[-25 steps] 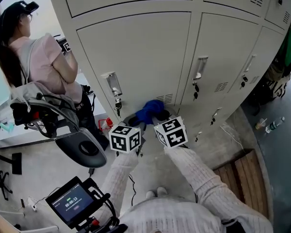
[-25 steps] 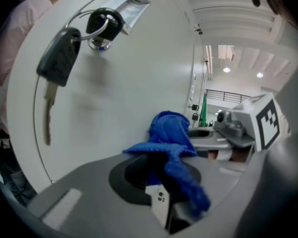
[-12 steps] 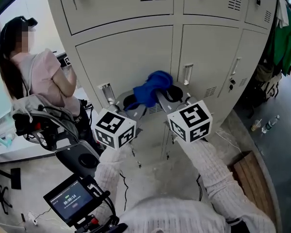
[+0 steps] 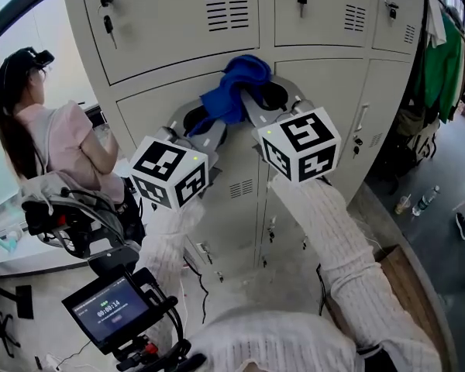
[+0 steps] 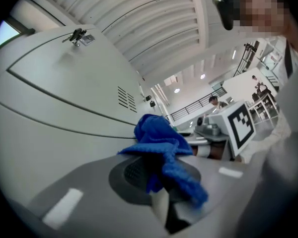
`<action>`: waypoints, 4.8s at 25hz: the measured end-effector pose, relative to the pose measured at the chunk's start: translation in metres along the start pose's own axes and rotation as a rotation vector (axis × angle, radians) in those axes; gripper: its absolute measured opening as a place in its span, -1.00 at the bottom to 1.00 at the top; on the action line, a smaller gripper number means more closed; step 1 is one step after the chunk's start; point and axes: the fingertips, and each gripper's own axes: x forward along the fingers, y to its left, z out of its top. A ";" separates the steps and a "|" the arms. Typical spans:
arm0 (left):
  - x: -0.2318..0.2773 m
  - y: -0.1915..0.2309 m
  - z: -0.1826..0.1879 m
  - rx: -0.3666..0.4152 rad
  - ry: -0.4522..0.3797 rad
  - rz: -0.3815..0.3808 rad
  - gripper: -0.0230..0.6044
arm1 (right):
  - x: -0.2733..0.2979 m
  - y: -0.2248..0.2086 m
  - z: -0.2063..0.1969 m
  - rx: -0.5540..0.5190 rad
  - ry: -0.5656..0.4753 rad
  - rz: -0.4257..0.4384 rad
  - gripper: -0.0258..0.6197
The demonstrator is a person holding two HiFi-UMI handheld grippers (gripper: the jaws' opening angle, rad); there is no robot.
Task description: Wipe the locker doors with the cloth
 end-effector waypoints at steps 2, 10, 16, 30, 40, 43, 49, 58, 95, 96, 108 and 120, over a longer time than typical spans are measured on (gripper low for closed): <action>0.003 0.003 0.004 -0.026 0.005 -0.009 -0.92 | 0.006 -0.002 0.001 0.001 0.012 0.014 -0.78; 0.006 0.003 0.004 -0.067 0.015 -0.038 -0.92 | 0.007 -0.003 -0.001 0.017 -0.004 0.041 -0.78; 0.007 0.000 0.002 -0.091 -0.004 -0.054 -0.92 | 0.005 -0.004 -0.004 0.109 -0.037 0.076 -0.78; 0.002 -0.024 -0.071 -0.089 0.130 -0.031 -0.92 | -0.019 0.013 -0.077 0.175 0.106 0.095 -0.78; -0.012 -0.041 -0.136 -0.160 0.254 -0.039 -0.92 | -0.036 0.038 -0.140 0.216 0.246 0.146 -0.78; -0.016 -0.048 -0.157 -0.193 0.284 -0.033 -0.92 | -0.043 0.045 -0.161 0.234 0.280 0.153 -0.78; -0.008 -0.065 -0.211 -0.243 0.367 -0.030 -0.92 | -0.058 0.044 -0.219 0.290 0.350 0.150 -0.78; -0.029 -0.083 -0.281 -0.427 0.487 -0.055 -0.92 | -0.078 0.075 -0.280 0.306 0.509 0.186 -0.78; -0.108 -0.132 -0.256 -0.386 0.510 0.008 -0.91 | -0.131 0.152 -0.229 0.545 0.327 0.254 -0.78; -0.116 -0.137 -0.246 -0.369 0.505 -0.009 -0.91 | -0.138 0.157 -0.219 0.565 0.297 0.256 -0.78; -0.194 -0.180 -0.213 -0.547 0.330 0.068 -0.91 | -0.213 0.198 -0.217 0.643 0.366 0.292 -0.78; -0.208 -0.183 -0.202 -0.599 0.273 0.138 -0.91 | -0.221 0.205 -0.188 0.540 0.283 0.264 -0.78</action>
